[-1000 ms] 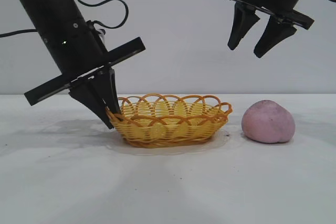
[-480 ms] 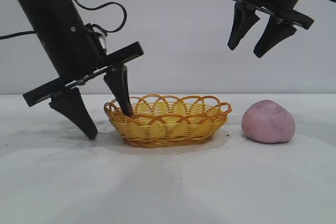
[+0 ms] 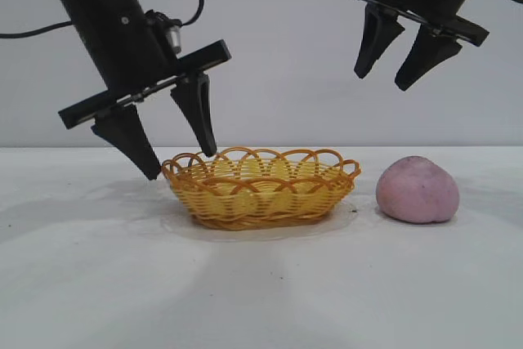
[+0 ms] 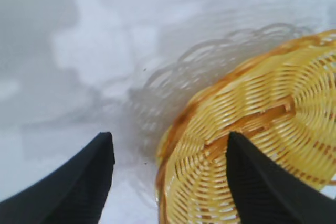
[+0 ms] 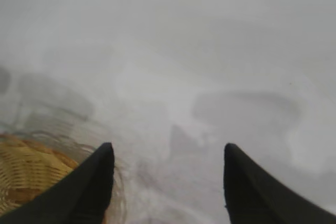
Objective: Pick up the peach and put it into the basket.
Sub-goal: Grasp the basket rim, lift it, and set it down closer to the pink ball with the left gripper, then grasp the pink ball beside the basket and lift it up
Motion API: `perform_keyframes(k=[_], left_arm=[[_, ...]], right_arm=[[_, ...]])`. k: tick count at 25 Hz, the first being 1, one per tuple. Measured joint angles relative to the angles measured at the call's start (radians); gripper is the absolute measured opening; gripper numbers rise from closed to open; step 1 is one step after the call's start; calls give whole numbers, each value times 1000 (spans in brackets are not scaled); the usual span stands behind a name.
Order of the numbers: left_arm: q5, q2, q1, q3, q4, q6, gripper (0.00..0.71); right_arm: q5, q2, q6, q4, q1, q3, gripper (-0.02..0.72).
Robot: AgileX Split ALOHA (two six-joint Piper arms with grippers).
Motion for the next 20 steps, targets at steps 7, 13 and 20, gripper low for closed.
perform_keyframes(k=[7, 13, 20], left_arm=[[248, 0, 0, -147, 337, -94, 410], [404, 0, 0, -184, 528, -115, 410], [418, 0, 31, -184, 595, -128, 410]], right_arm=[[0, 0, 0, 0, 0, 0, 446], [0, 0, 0, 0, 0, 0, 446], [0, 0, 0, 0, 0, 0, 446]])
